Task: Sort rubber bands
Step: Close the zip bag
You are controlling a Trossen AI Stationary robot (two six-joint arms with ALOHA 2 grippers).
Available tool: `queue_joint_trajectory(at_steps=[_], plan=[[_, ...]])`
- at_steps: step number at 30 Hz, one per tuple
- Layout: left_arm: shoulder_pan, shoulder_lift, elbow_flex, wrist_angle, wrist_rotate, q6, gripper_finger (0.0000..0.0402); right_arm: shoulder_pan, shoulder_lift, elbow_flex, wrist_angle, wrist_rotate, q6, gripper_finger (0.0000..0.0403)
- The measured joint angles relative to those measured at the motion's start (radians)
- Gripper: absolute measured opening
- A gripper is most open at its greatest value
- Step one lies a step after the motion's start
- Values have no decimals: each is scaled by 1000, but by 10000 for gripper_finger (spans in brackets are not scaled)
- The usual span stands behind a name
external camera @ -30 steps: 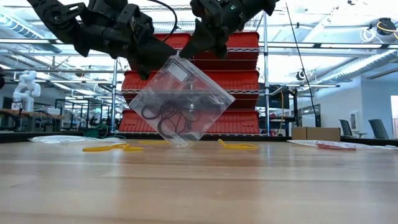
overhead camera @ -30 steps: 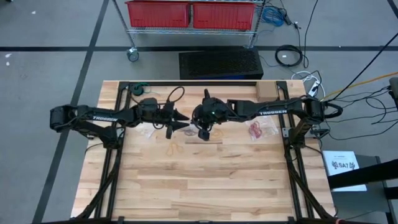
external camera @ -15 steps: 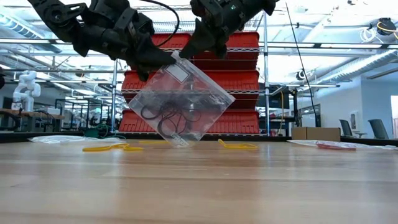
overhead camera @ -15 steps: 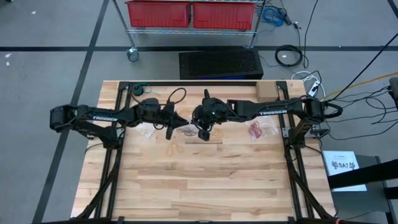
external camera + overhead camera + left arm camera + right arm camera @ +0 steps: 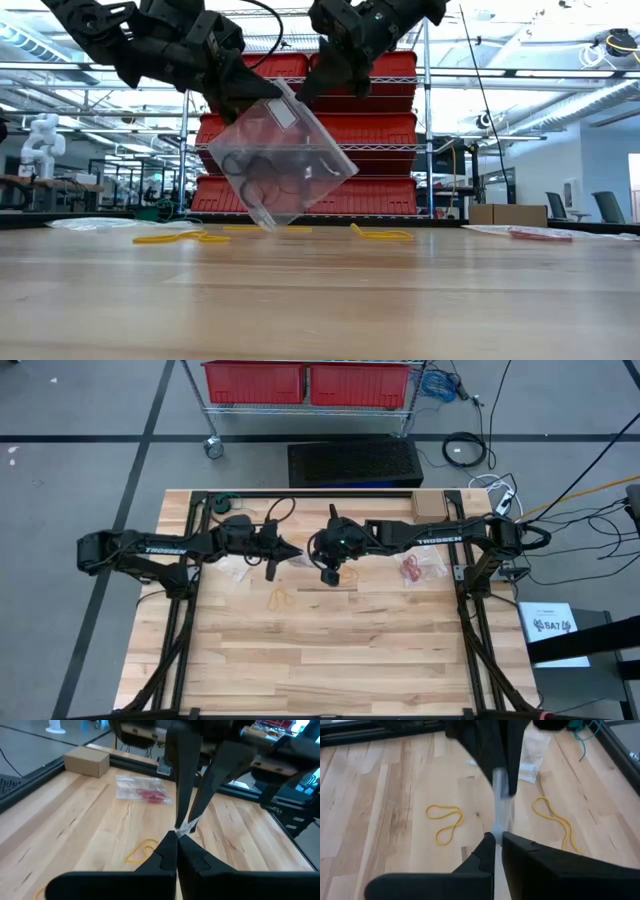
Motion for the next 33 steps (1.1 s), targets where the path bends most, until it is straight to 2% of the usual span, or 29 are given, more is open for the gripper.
queue_joint_trajectory(at_steps=[16,20,25,33], plan=[[30,-86,0,-18,-5,0,1,15,1,-1,-130,4,32,3],[30,-86,0,-39,-5,7,0,25,-13,-1,-134,63,62,8],[30,-85,0,-44,-5,7,0,39,-44,31,-142,190,59,50],[29,-85,0,-45,-22,7,0,40,-38,53,-99,216,57,117]])
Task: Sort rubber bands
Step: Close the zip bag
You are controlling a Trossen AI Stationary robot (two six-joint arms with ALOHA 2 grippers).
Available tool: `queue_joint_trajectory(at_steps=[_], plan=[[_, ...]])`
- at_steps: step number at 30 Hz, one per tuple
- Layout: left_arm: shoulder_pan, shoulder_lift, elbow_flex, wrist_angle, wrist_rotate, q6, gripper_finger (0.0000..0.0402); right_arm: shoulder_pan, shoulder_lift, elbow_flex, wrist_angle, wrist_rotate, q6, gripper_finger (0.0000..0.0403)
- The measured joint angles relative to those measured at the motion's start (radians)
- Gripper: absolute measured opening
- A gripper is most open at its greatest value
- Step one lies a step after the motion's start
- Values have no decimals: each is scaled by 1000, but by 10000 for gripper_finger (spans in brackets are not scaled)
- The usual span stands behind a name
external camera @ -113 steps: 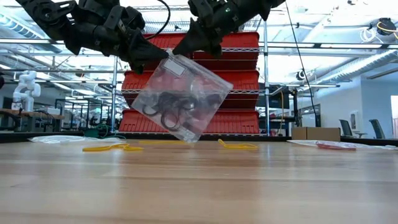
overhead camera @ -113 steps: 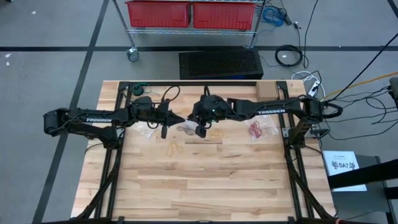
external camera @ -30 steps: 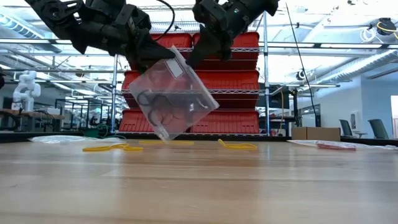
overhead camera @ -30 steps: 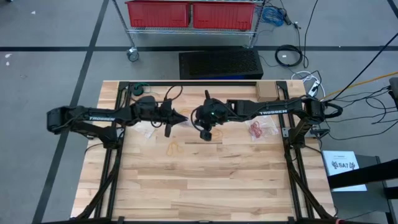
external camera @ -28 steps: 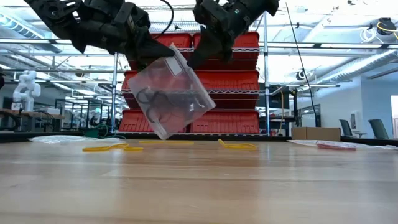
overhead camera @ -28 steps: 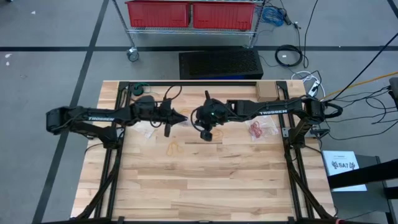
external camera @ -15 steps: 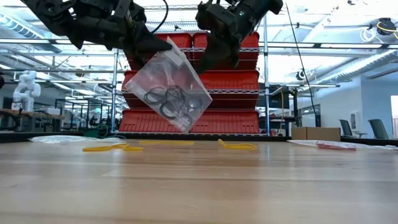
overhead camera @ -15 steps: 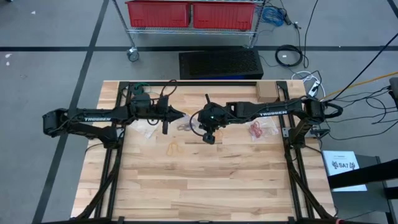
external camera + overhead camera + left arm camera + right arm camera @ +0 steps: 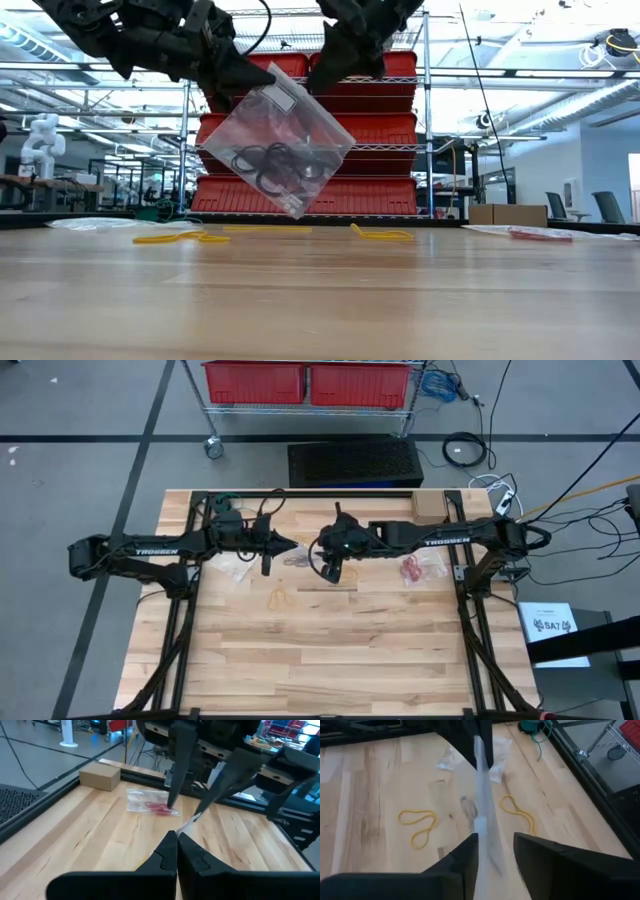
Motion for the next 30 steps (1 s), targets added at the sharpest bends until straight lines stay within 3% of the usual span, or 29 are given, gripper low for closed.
queue_joint_trajectory(at_steps=[20,30], plan=[[0,0,0,-15,-58,19,0,19,69,0,114,55,-34,113],[0,1,-1,-7,-60,19,0,18,78,0,88,106,-57,8]])
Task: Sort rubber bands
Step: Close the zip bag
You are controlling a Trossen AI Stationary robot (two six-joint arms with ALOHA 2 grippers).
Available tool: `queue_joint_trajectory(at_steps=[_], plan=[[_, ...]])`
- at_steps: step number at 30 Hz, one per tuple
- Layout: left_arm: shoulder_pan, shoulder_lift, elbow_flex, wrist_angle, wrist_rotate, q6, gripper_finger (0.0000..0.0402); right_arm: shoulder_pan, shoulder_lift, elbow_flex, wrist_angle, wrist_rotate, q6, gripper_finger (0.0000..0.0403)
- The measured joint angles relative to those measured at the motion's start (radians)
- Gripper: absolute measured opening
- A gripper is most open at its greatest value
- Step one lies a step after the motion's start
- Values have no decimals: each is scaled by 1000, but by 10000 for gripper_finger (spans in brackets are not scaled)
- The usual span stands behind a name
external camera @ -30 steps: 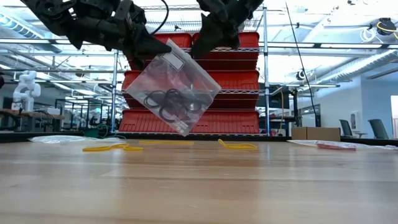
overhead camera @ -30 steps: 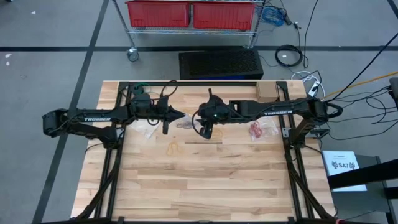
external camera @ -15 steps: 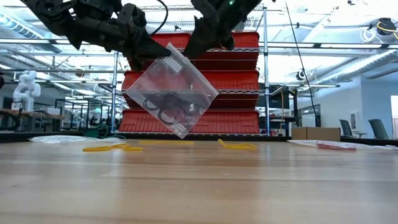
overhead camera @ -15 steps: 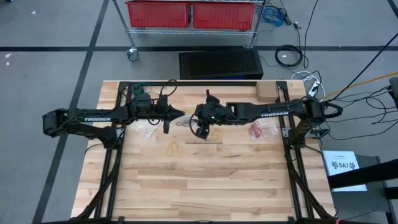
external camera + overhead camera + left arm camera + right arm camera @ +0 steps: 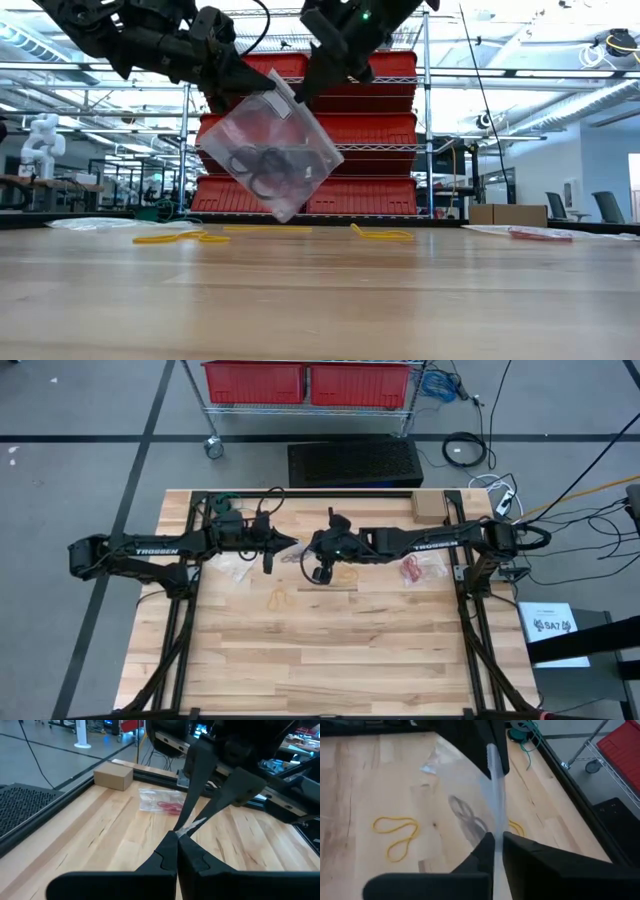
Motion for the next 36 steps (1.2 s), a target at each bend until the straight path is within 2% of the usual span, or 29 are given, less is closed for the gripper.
queue_joint_trajectory(at_steps=[26,36], plan=[[26,-89,-1,10,1,1,0,0,-2,0,-211,-1,65,6],[31,-93,-1,6,5,1,0,1,-2,0,-228,-3,100,10]])
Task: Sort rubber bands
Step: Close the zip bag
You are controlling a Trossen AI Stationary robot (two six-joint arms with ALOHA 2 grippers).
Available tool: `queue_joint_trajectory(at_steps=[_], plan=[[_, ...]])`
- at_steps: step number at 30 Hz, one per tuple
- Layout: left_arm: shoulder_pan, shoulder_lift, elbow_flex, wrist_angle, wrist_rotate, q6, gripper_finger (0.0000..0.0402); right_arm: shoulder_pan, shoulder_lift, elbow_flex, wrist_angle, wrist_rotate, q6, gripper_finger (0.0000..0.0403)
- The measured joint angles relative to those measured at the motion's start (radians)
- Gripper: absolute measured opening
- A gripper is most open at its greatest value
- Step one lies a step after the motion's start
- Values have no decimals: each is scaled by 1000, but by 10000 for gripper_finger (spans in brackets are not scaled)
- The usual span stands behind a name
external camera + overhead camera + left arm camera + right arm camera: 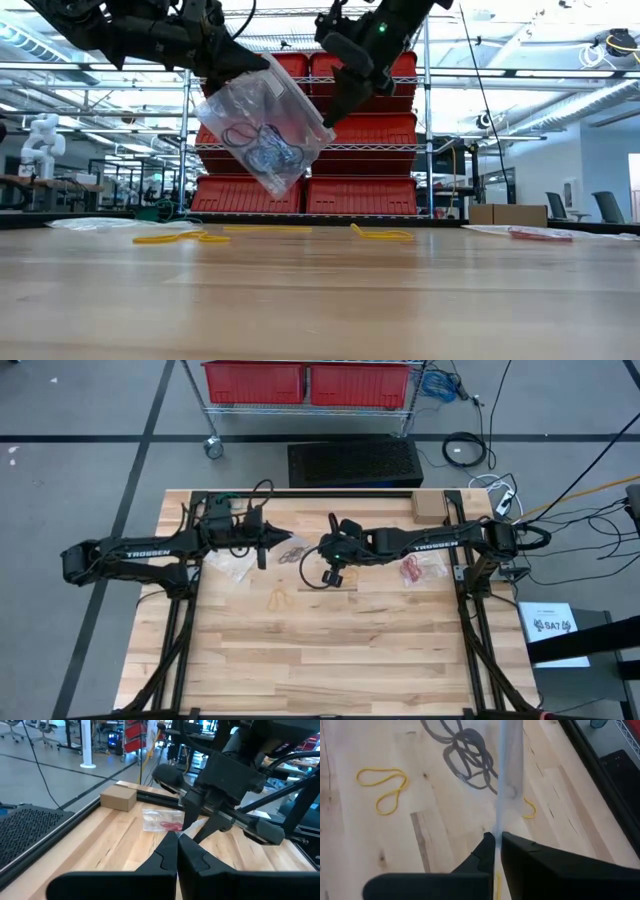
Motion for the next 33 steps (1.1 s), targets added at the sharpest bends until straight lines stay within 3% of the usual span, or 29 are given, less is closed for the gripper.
queue_joint_trajectory(at_steps=[9,15,19,27,33], plan=[[21,-2,1,-45,-2,1,0,0,-15,-2,-40,-4,10,83],[22,-1,1,-91,-16,8,0,-7,-68,-1,82,1,-20,140],[21,15,1,-90,-18,8,0,-25,-57,-1,191,-12,-105,156],[20,50,1,-54,-38,1,0,-76,0,-1,292,-82,-168,133],[19,54,1,-9,-56,1,0,-119,26,-1,278,-84,-186,49]])
